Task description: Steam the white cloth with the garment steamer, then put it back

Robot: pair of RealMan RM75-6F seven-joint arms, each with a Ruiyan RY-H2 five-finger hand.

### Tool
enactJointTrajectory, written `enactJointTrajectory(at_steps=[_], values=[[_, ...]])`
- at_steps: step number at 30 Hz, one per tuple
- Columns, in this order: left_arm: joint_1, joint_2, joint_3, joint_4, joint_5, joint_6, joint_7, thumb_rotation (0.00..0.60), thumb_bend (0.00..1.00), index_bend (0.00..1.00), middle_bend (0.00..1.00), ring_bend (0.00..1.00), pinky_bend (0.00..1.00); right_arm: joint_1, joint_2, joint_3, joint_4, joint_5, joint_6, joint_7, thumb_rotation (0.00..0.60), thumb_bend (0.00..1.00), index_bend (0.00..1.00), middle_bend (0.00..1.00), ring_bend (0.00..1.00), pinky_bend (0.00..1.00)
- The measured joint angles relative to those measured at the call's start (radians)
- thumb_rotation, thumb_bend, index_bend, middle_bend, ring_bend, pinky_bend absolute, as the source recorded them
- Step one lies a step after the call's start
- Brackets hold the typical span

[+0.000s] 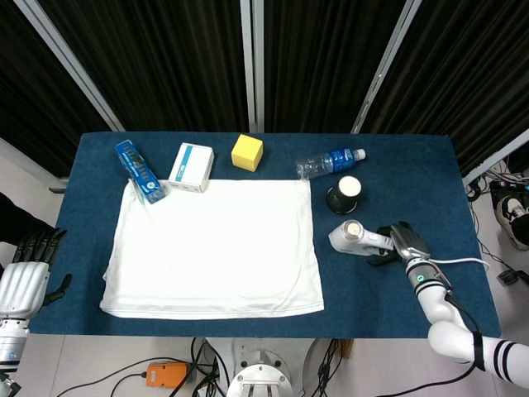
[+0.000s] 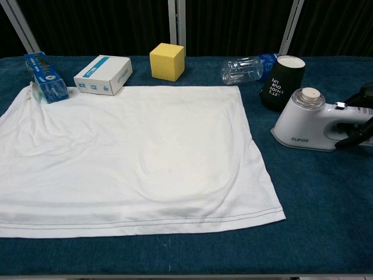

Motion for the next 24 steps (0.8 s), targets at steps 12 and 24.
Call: enactJointTrajectory(at_steps=[12,24], values=[[0.000,-0.002,0.000,0.003,-0.002,-0.001,-0.004,0.600,0.30,0.07,0.06,0.00,0.00,0.026,0.040,-0.003,-0.004,-0.020,-0.113,0.064,0.600,0.20,0.76,0.74,0.78,0.15],[-0.003,-0.001,-0.002,-0.002,-0.006,-0.008,-0.001,0.600,0.30,0.07,0.06,0.00,0.00,0.032,0.038,-0.007,0.022,-0.076,-0.136,0.122,0.600,0.33,0.82,0.79,0.83,0.57]])
